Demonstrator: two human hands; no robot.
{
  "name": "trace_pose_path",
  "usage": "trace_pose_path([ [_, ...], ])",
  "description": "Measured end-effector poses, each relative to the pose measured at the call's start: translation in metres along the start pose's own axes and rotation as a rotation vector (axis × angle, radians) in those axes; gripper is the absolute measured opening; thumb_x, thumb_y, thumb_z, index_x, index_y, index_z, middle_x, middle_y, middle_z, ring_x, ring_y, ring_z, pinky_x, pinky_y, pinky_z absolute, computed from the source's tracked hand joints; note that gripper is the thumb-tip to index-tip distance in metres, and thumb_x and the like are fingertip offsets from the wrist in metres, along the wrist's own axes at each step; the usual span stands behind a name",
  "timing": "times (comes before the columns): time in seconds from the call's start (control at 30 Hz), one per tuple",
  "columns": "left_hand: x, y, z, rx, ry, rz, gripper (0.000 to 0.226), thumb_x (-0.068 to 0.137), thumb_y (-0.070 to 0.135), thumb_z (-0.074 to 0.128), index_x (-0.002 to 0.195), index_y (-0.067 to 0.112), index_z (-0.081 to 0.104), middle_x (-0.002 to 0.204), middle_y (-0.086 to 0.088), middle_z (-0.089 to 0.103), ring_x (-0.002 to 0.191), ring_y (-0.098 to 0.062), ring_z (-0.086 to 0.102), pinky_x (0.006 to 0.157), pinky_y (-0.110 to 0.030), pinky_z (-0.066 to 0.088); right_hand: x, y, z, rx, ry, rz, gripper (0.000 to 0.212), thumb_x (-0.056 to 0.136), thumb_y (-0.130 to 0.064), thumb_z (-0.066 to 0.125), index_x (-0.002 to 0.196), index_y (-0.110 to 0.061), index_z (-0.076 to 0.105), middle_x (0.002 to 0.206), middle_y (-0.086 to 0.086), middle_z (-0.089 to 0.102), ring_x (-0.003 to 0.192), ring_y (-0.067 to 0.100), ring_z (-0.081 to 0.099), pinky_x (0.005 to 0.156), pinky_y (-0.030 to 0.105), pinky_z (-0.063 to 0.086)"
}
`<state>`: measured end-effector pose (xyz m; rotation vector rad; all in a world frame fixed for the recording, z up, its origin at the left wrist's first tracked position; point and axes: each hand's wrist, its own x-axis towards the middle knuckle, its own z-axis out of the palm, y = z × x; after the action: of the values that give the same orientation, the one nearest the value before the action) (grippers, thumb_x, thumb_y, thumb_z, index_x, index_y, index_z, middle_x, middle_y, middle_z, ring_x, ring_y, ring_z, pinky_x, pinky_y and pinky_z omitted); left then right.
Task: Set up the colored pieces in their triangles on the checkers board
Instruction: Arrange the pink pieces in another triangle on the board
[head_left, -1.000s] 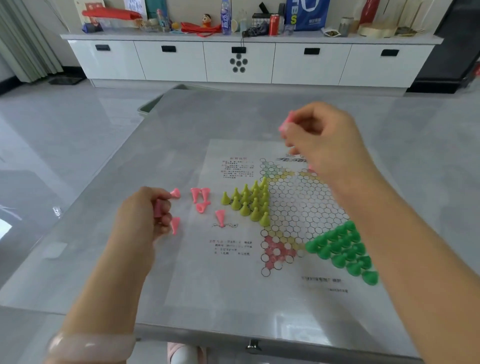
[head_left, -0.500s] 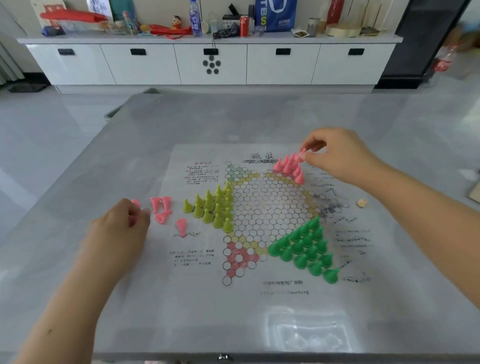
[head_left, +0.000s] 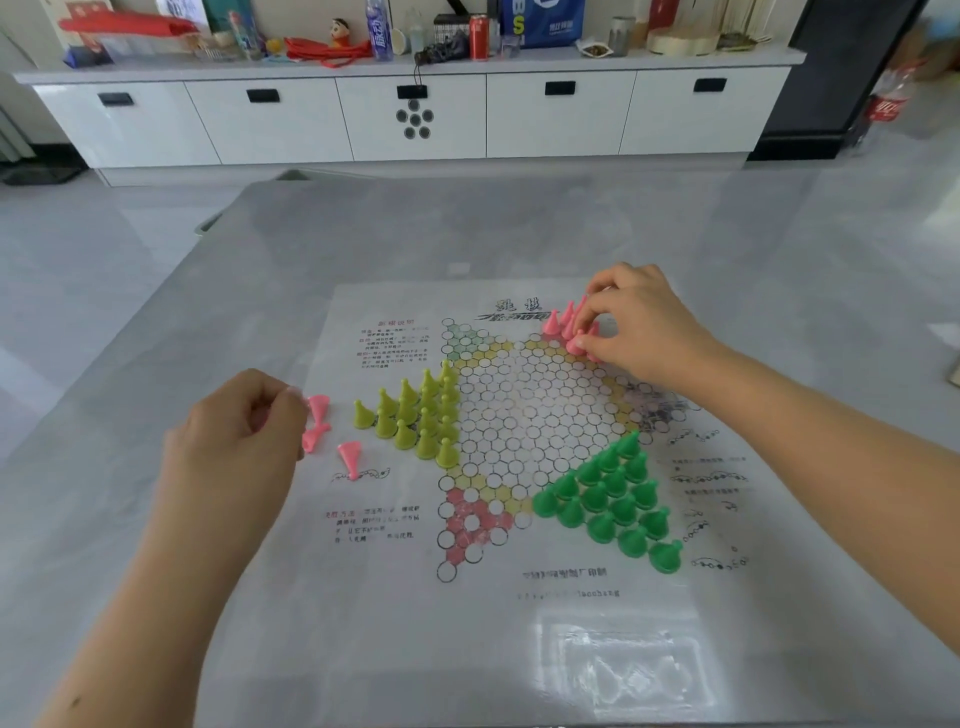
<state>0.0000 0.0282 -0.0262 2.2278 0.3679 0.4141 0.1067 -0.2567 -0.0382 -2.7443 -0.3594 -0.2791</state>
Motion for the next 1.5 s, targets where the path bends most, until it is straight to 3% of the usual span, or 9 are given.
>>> trace_pose_path([
  [0.27, -0.005, 0.005, -0.001, -0.087, -0.028, -0.012, 0.03, 0.083, 0.021, 0.044, 0.056, 0.026, 0.057, 0.049, 0.017, 0.055, 0.039, -0.006, 0.036, 0.046, -0.024, 0.027, 0.002, 0.001, 0.003, -0.028, -0.011, -0.016, 0.016, 0.075, -0.03, 0.07, 0.083, -0.016, 0.068, 0.112, 0.0, 0.053, 0.11, 0.019, 0.036, 0.087, 0.027, 0.028],
  [0.53, -0.005, 0.01, -0.002, -0.126, -0.042, -0.053, 0.027, 0.085, 0.019, 0.046, 0.06, 0.02, 0.058, 0.048, 0.017, 0.056, 0.04, -0.006, 0.037, 0.049, -0.025, 0.029, 0.001, 0.0, -0.004, -0.007, -0.02, -0.004, 0.018, 0.078, -0.027, 0.067, 0.093, -0.016, 0.067, 0.116, -0.001, 0.05, 0.113, 0.017, 0.034, 0.087, 0.024, 0.024],
  [0.67, -0.013, 0.019, 0.006, -0.552, -0.178, -0.254, 0.036, 0.089, 0.02, 0.051, 0.054, 0.015, 0.052, 0.046, 0.005, 0.052, 0.035, -0.005, 0.031, 0.037, -0.017, 0.027, -0.003, -0.016, -0.024, 0.007, 0.075, 0.018, 0.015, 0.086, -0.022, 0.057, 0.095, -0.014, 0.065, 0.117, 0.003, 0.05, 0.116, 0.021, 0.038, 0.087, 0.023, 0.026],
  [0.83, -0.029, 0.033, 0.023, -0.992, -0.388, -0.501, 0.034, 0.086, 0.028, 0.055, 0.056, 0.014, 0.049, 0.05, 0.0, 0.055, 0.031, -0.003, 0.027, 0.027, -0.011, 0.022, -0.035, -0.084, -0.038, 0.194, -0.168, -0.307, 0.027, 0.082, -0.041, 0.046, 0.1, -0.029, 0.062, 0.103, -0.016, 0.051, 0.087, -0.008, 0.044, 0.081, 0.01, 0.034],
  [0.93, -0.031, 0.037, 0.027, -1.029, -0.443, -0.504, 0.039, 0.086, 0.029, 0.055, 0.051, 0.014, 0.055, 0.05, 0.0, 0.056, 0.03, -0.003, 0.026, 0.027, -0.011, 0.021, -0.046, -0.111, -0.037, 0.249, -0.258, -0.475, 0.025, 0.085, -0.036, 0.055, 0.105, -0.024, 0.064, 0.099, -0.013, 0.058, 0.091, -0.004, 0.047, 0.077, 0.006, 0.035],
  [1.2, -0.036, 0.045, 0.033, -0.985, -0.5, -0.456, 0.051, 0.095, 0.021, 0.045, 0.046, 0.017, 0.058, 0.046, 0.003, 0.053, 0.03, -0.002, 0.026, 0.028, -0.011, 0.02, -0.045, -0.122, -0.039, 0.283, -0.222, -0.524, 0.012, 0.083, -0.024, 0.064, 0.089, -0.015, 0.07, 0.085, -0.007, 0.063, 0.077, 0.002, 0.05, 0.072, 0.012, 0.039],
  [1.33, -0.033, 0.042, 0.036, -0.94, -0.403, -0.544, 0.037, 0.092, 0.015, 0.044, 0.06, 0.009, 0.059, 0.052, -0.004, 0.061, 0.037, -0.007, 0.039, 0.035, -0.015, 0.033, -0.027, -0.099, -0.047, 0.37, -0.235, -0.335, 0.008, 0.08, -0.029, 0.063, 0.082, -0.022, 0.066, 0.074, -0.013, 0.06, 0.064, -0.005, 0.056, 0.063, 0.006, 0.045],
  [1.43, -0.029, 0.037, 0.033, -0.939, -0.36, -0.527, 0.024, 0.086, -0.006, 0.038, 0.076, 0.008, 0.054, 0.063, -0.005, 0.064, 0.044, -0.007, 0.05, 0.046, -0.017, 0.041, -0.002, -0.061, -0.053, 0.415, -0.157, -0.068, 0.007, 0.082, -0.024, 0.061, 0.076, -0.026, 0.064, 0.071, -0.007, 0.065, 0.058, 0.011, 0.064, 0.05, 0.022, 0.052],
  [1.5, -0.029, 0.033, 0.031, -0.935, -0.359, -0.469, 0.027, 0.088, -0.011, 0.035, 0.083, 0.007, 0.055, 0.073, -0.007, 0.063, 0.049, -0.006, 0.054, 0.048, -0.016, 0.047, 0.01, -0.044, -0.047, 0.313, -0.098, -0.027, 0.016, 0.084, -0.016, 0.06, 0.072, -0.026, 0.062, 0.067, -0.012, 0.063, 0.059, 0.012, 0.064, 0.048, 0.017, 0.046],
])
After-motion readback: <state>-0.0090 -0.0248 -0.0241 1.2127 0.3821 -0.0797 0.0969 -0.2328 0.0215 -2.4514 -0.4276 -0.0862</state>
